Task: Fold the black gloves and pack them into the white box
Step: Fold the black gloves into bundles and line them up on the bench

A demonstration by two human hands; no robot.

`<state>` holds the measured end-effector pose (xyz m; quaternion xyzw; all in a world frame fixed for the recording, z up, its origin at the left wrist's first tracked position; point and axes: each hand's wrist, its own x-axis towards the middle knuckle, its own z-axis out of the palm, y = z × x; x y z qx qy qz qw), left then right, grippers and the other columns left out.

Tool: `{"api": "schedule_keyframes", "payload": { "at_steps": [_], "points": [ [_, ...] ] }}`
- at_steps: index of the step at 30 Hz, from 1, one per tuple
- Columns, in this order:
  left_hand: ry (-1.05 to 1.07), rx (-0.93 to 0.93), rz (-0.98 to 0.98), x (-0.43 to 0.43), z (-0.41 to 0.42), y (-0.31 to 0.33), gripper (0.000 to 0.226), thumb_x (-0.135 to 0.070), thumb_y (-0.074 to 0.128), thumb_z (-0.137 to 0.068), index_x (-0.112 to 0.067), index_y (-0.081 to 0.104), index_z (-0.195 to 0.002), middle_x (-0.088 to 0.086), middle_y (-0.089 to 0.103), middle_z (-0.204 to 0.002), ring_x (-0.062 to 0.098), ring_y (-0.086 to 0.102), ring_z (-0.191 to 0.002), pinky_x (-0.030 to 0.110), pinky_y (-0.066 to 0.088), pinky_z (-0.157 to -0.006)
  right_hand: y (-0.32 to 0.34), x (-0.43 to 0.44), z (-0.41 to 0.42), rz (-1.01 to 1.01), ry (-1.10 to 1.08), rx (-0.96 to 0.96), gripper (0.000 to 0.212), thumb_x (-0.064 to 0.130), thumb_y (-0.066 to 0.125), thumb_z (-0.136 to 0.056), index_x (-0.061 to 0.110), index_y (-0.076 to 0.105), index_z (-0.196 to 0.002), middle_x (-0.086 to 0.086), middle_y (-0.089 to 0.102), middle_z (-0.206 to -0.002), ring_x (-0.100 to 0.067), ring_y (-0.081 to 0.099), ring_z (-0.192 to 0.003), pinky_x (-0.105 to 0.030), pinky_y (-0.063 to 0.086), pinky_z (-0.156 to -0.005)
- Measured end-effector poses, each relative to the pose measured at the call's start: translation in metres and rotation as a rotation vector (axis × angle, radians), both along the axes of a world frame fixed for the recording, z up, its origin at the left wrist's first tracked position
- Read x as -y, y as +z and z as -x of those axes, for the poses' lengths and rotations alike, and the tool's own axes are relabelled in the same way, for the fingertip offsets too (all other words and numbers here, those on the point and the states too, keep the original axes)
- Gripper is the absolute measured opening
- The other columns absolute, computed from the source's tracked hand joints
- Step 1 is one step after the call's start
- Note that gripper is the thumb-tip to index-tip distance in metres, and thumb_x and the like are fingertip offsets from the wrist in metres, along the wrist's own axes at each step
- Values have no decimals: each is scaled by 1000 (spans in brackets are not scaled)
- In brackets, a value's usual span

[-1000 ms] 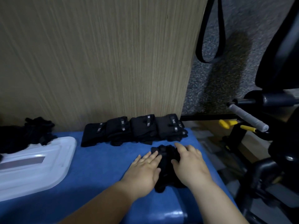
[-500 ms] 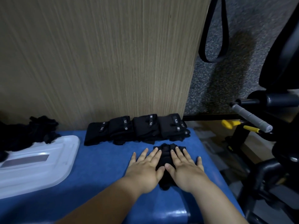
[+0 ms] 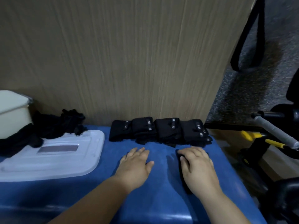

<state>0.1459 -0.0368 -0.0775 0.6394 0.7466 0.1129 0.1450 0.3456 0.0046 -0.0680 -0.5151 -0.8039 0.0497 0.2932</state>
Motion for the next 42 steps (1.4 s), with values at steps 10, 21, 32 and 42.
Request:
{"api": "schedule_keyframes", "payload": {
  "at_steps": [10, 21, 32, 42],
  "points": [
    [380, -64, -90, 61, 118, 5, 46, -49, 28, -100, -29, 38, -141, -12, 40, -145, 16, 26, -136, 33, 24, -106, -5, 31, 110, 167, 357, 5, 25, 25, 48, -97, 28, 65, -115, 15, 62, -112, -5, 47, -112, -11, 32, -89],
    [829, 21, -290, 107, 238, 15, 38, -39, 47, -95, -23, 53, -129, 2, 54, -131, 27, 38, -126, 37, 37, -95, 7, 41, 293, 345, 611, 4, 23, 25, 48, -96, 28, 64, -113, 9, 59, -118, -10, 54, -107, -18, 39, -83],
    [933, 164, -341, 110, 280, 7, 42, -33, 48, -95, -20, 47, -135, 7, 54, -131, 28, 37, -127, 41, 36, -98, 0, 40, 409, 494, 643, -70, 44, 35, 56, -94, 21, 51, -135, 1, 59, -126, -16, 55, -114, -31, 44, -98],
    [937, 156, -307, 108, 292, 2, 39, -29, 41, -99, -24, 43, -137, 10, 56, -124, 27, 40, -122, 37, 33, -94, -2, 42, 445, 384, 557, 153, 24, 33, 52, -95, 20, 66, -110, -1, 65, -114, -22, 58, -104, -31, 48, -83]
  ]
}}
